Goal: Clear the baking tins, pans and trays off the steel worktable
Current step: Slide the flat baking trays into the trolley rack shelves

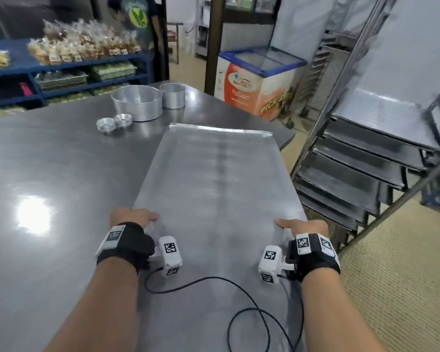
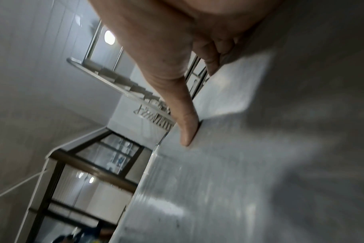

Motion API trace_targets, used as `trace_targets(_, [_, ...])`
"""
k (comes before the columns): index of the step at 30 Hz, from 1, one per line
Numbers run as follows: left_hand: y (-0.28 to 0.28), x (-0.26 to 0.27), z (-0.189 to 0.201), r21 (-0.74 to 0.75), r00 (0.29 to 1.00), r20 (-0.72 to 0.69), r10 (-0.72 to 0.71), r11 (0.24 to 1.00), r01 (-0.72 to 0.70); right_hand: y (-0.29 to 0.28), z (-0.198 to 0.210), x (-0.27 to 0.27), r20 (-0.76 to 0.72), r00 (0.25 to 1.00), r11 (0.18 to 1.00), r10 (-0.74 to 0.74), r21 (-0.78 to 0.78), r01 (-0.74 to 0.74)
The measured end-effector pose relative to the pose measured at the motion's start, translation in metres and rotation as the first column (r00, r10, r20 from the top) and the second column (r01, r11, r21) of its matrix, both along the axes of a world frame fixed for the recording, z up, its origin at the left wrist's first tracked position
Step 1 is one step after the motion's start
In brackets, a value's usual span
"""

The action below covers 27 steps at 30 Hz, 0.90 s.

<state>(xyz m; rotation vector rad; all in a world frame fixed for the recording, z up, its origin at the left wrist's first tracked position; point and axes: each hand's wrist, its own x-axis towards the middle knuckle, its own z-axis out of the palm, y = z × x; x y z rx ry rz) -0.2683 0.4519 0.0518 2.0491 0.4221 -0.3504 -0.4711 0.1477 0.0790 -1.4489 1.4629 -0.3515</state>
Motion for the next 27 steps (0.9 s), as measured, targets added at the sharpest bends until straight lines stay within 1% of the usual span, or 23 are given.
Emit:
trace_targets(3, [-0.062, 0.002, 0.022, -0.011, 0.994, -0.021, -0.104, 0.995, 0.103, -0.035, 0.023, -0.028, 0.0, 0.995, 0.995, -0.1, -0.027, 0.099])
trace_targets(5, [-0.101, 0.004, 0.031, -0.045, 0.987, -0.015, -0.158, 0.986, 0.158, -0.056, 0.035, -0.048, 0.047, 0.986, 0.987, -0.158, -0.035, 0.16])
trace_targets(7, [-0.139, 0.003, 0.04, -0.092, 0.98, 0.021, -0.2, 0.975, 0.201, -0.075, 0.044, -0.067, 0.096, 0.971, 0.975, -0.22, -0.022, 0.223])
trace_targets(10, [-0.194, -0.002, 0.056, -0.109, 0.954, 0.047, -0.297, 0.948, 0.3, -0.103, 0.053, -0.092, 0.153, 0.94, 0.951, -0.304, 0.002, 0.308])
trace_targets(14, [-0.262, -0.019, 0.079, -0.144, 0.93, 0.072, -0.359, 0.919, 0.366, -0.14, 0.063, -0.121, 0.187, 0.907, 0.921, -0.377, -0.025, 0.388])
trace_targets(17, [-0.309, -0.027, 0.087, -0.159, 0.907, 0.097, -0.409, 0.893, 0.42, -0.166, 0.071, -0.14, 0.199, 0.873, 0.888, -0.446, -0.021, 0.458])
trace_targets(24, [-0.394, -0.05, 0.098, -0.17, 0.875, 0.122, -0.469, 0.858, 0.484, -0.23, 0.084, -0.168, 0.177, 0.852, 0.857, -0.493, -0.072, 0.511])
trace_targets(27, [-0.422, -0.054, 0.103, -0.172, 0.861, 0.143, -0.488, 0.845, 0.507, -0.253, 0.092, -0.171, 0.198, 0.841, 0.849, -0.504, -0.067, 0.525])
